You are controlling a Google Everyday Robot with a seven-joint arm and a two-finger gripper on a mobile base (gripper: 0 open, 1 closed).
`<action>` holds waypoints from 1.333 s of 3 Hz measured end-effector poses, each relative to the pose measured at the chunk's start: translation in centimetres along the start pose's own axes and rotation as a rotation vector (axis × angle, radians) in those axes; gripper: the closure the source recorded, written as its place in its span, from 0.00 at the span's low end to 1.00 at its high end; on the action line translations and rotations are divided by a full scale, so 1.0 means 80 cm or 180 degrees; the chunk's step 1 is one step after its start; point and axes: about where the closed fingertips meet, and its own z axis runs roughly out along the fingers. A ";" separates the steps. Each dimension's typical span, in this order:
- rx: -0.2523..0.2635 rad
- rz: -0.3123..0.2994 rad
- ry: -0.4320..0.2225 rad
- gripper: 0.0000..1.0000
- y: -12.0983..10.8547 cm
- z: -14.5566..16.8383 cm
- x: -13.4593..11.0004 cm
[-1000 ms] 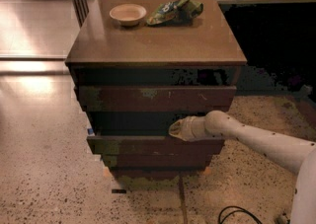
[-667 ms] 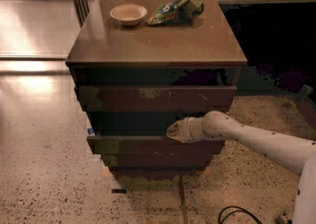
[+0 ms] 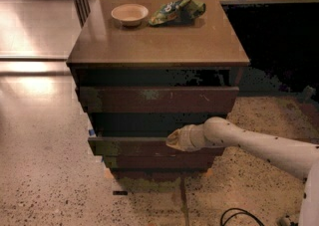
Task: Close middle drawer
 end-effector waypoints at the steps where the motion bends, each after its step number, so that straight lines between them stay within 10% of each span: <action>1: -0.0062 0.0103 -0.0035 1.00 0.018 0.013 0.021; 4: 0.0038 0.0112 -0.0006 1.00 0.010 0.058 0.087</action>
Offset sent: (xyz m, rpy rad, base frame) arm -0.0186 -0.0183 -0.0826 0.0656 0.0815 -0.0293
